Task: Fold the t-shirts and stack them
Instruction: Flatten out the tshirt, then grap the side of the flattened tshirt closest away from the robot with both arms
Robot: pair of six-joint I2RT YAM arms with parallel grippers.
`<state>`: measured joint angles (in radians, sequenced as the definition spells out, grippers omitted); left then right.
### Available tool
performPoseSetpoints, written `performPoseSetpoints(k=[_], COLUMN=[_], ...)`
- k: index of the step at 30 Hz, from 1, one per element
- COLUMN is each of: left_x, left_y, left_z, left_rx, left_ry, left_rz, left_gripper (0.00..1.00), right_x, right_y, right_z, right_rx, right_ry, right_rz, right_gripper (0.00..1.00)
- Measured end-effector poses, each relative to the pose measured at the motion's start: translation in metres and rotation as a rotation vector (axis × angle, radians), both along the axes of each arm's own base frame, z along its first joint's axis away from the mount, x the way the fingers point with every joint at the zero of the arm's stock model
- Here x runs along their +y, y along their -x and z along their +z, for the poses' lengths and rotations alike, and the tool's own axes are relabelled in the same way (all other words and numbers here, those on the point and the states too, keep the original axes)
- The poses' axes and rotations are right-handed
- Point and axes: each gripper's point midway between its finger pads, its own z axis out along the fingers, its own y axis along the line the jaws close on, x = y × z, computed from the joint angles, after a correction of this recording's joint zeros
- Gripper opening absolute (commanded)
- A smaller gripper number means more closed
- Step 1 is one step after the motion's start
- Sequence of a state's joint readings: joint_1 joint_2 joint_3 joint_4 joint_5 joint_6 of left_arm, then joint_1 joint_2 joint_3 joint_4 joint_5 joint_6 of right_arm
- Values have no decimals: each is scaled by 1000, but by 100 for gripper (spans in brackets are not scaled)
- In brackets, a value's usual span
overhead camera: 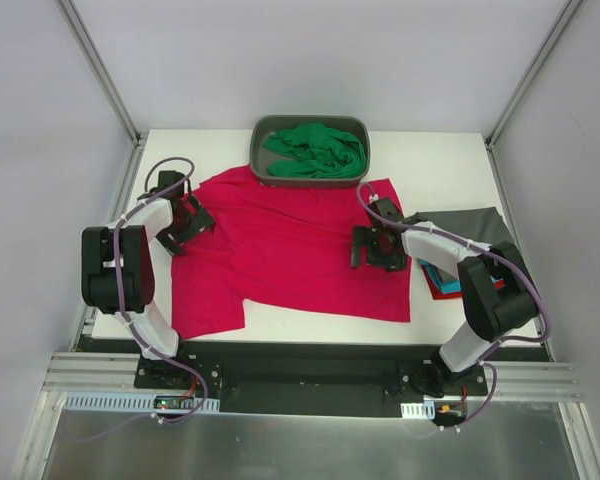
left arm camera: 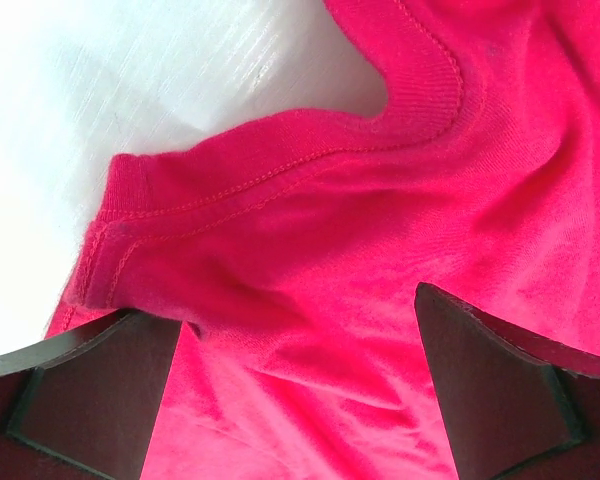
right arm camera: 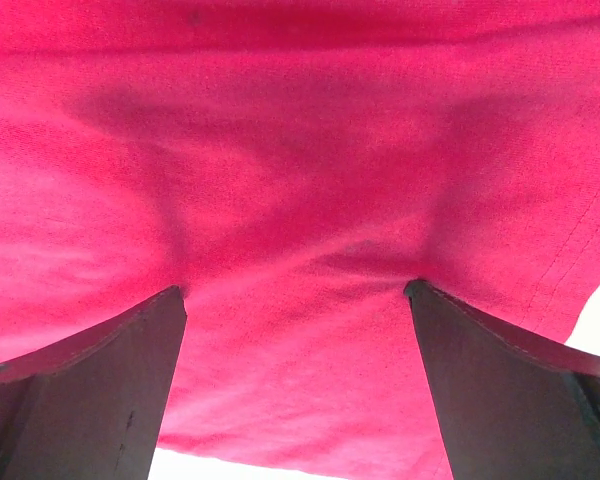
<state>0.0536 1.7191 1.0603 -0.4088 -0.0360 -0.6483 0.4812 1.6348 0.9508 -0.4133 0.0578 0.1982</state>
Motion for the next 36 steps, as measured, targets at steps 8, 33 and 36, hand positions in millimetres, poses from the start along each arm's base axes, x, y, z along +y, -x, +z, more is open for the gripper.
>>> performPoseSetpoints(k=[8,33,36], left_x=[-2,4,4], left_y=[30,240,241], left_z=[41,-8,-11], left_rx=[-117,130,134], left_ry=[-4,-13,-10], left_rz=[0,605,624], left_gripper=[99,34,30], right_x=[3,-19,-19], right_y=[-1,25,25], right_z=[19,48,47], right_rx=[-56,-188,-183], right_ry=[-26,-127,-137], right_rz=[37,-11,-15], right_gripper=[96,96,96])
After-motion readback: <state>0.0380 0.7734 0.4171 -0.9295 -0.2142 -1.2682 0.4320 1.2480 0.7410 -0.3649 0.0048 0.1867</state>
